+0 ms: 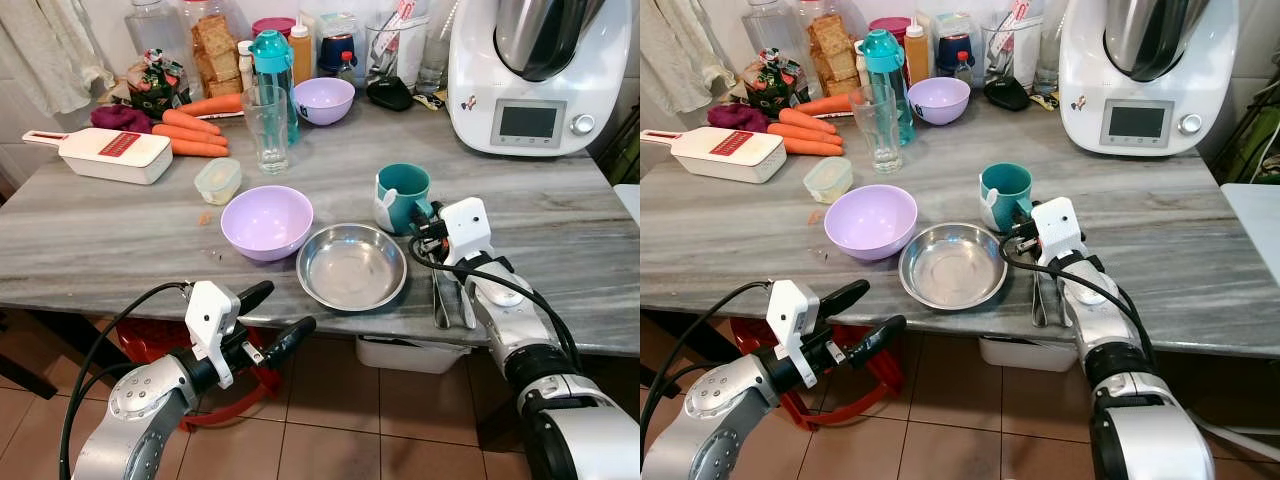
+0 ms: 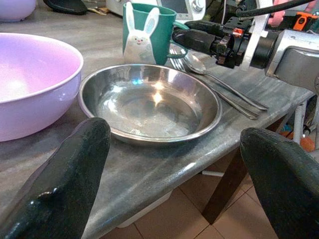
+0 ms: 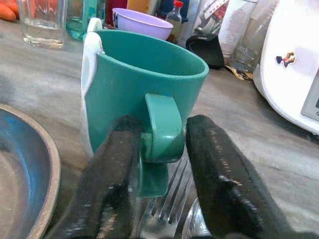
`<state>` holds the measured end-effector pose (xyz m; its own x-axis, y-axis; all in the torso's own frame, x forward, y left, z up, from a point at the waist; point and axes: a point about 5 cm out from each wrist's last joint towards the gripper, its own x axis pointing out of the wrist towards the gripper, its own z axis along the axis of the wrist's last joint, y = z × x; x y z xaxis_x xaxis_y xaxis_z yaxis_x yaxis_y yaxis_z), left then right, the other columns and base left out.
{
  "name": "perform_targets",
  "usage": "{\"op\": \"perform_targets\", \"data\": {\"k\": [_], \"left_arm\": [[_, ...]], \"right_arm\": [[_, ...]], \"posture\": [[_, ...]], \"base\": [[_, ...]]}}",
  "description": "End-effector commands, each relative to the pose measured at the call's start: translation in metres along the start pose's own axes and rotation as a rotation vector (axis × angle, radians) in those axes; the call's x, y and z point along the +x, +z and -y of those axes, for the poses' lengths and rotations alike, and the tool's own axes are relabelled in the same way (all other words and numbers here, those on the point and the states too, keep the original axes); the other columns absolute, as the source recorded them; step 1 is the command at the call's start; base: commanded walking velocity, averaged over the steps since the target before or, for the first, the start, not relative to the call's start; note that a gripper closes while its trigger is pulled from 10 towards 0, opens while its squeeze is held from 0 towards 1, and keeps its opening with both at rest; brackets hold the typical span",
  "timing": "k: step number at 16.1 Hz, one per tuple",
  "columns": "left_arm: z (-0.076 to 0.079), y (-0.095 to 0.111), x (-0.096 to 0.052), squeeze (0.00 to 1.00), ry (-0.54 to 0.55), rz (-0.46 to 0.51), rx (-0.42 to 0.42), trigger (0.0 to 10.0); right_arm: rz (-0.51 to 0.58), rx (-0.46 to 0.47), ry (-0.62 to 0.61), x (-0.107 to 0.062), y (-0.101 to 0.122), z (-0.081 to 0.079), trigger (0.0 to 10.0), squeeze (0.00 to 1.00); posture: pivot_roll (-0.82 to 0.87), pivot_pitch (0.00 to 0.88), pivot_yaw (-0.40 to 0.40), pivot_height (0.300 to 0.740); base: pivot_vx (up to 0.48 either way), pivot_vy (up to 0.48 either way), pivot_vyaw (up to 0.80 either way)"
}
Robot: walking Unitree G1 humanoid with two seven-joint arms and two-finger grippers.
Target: Setting the table
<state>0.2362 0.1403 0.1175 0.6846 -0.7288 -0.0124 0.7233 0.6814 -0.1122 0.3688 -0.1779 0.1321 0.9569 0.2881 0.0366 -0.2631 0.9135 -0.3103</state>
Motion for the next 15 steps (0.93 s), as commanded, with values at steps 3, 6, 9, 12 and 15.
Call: {"op": "perform_targets", "data": {"k": [3, 6, 9, 12, 15], "left_arm": [[0.000, 0.002, 0.004, 0.00, -0.014, 0.002, 0.012, 10.0], [-0.001, 0.002, 0.008, 0.00, -0.024, 0.007, 0.011, 10.0], [-0.001, 0.002, 0.018, 0.00, -0.041, 0.034, 0.004, 10.0], [-0.002, -0.001, 0.023, 0.00, -0.033, 0.048, -0.008, 10.0], [-0.005, -0.001, 0.028, 0.00, -0.016, 0.064, 0.000, 10.0]], "right_arm": [[0.051, 0.008, -0.013, 0.007, 0.012, 0.001, 10.0, 1.00], [0.093, 0.033, -0.042, 0.008, 0.020, 0.005, 10.0, 1.00], [0.186, 0.104, -0.116, 0.000, 0.029, 0.012, 10.0, 1.00], [0.211, 0.114, -0.186, -0.025, 0.022, 0.013, 10.0, 1.00], [0.213, 0.127, -0.236, -0.038, 0.019, 0.012, 10.0, 1.00]], "posture": [[0.01, 0.054, 0.048, 0.740], [0.00, 0.034, 0.043, 0.740], [-0.01, 0.000, 0.030, 0.740], [-0.03, 0.000, 0.023, 0.740], [-0.04, 0.000, 0.020, 0.740]], "base": [[0.000, 0.000, 0.00], [0.000, 0.000, 0.00], [0.000, 0.000, 0.00], [0.000, 0.000, 0.00], [0.000, 0.000, 0.00]]}}
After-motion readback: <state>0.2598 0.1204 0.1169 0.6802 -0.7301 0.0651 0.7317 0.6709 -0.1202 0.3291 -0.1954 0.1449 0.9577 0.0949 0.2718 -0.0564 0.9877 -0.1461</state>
